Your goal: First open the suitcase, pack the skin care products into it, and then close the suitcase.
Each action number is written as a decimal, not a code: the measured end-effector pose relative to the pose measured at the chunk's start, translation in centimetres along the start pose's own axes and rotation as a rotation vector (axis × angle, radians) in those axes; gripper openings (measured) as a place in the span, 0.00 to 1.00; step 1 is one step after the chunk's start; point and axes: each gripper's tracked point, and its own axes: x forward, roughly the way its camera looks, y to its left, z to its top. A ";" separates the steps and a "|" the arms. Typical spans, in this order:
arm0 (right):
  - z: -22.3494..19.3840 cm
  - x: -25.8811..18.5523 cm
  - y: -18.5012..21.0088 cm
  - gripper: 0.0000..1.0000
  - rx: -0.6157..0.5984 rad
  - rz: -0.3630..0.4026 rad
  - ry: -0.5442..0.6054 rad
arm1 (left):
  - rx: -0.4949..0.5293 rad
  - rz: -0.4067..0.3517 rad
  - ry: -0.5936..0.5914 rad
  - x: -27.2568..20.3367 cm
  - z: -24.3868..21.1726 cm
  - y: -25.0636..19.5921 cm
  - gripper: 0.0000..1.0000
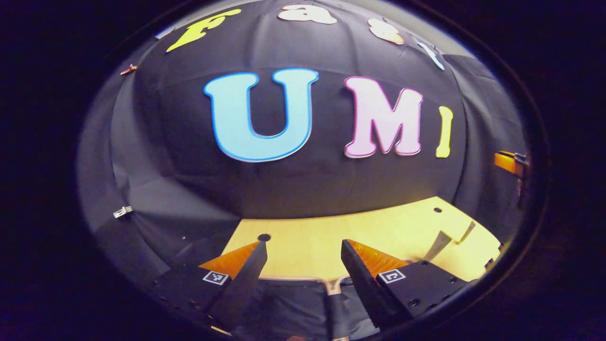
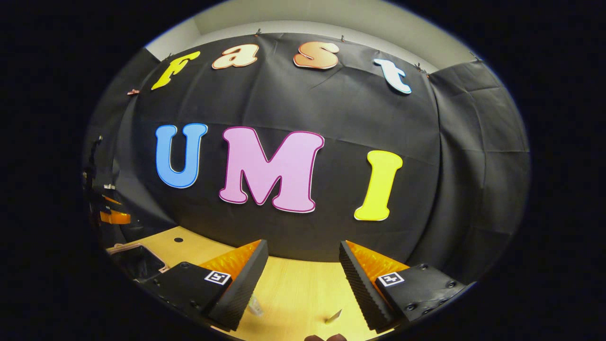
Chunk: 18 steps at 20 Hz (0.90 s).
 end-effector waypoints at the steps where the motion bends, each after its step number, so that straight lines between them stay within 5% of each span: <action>1: -0.3 0.2 -0.3 0.96 -0.001 0.016 0.005 | -0.014 -0.089 0.007 -0.1 0.4 -4.3 0.99; 4: -0.4 0.1 -1.1 0.96 0.005 0.058 0.000 | -0.032 -0.259 0.041 1.5 -0.4 -15.4 0.99; 9: -1.8 -0.6 -2.7 0.96 0.023 0.109 0.004 | 0.021 -0.468 0.274 4.9 -9.9 -28.4 0.99; 14: -5.4 -1.6 -5.4 0.96 0.047 0.100 0.072 | 0.097 -0.401 0.470 12.4 -19.6 -32.1 1.00; 18: -8.8 -2.0 -8.2 0.96 0.056 0.067 0.141 | 0.088 -0.381 0.550 17.1 -23.1 -33.6 0.99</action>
